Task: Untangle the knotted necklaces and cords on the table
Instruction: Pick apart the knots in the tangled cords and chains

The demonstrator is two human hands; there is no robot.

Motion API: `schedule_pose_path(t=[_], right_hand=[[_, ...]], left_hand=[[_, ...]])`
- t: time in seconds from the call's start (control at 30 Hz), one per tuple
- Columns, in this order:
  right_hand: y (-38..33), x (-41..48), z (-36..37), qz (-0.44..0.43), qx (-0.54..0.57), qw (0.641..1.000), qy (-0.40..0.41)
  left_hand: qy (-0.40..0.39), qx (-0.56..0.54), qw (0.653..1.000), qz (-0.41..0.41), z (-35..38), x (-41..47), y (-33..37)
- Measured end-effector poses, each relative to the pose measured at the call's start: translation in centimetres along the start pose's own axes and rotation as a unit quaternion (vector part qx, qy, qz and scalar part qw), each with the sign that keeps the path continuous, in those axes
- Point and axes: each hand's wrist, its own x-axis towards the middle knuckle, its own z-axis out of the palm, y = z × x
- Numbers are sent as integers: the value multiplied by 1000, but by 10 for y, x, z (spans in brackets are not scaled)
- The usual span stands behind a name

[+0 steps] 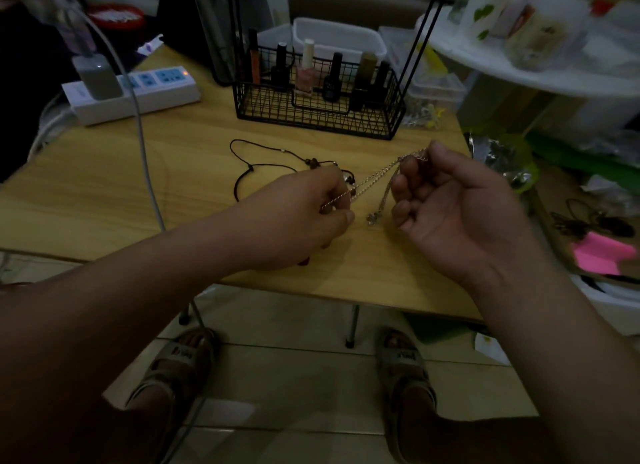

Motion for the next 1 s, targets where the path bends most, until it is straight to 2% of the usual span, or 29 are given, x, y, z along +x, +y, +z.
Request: schedule_pose_path(t=[0.23,0.37,0.57,0.7,0.87,1.0], right_hand=[[1,0,2,-12,74,997,-2],[2,0,5,-27,15,1000,-4],[7,0,8,-10,-14,1000,5],[11,1,8,-45,-115,992,33],[8,0,4,-63,-140,988,4],[3,1,0,-69,-124,990,-8]], left_hand=[[-4,28,1000,10,-1,-1,0],[9,33,999,13,-1,0,0],[50,-64,997,-5,1,-2,5],[43,-101,994,-25,3,-3,10],[28,-47,998,-38,0,1,5],[26,118,992,-22,2,-1,-1]])
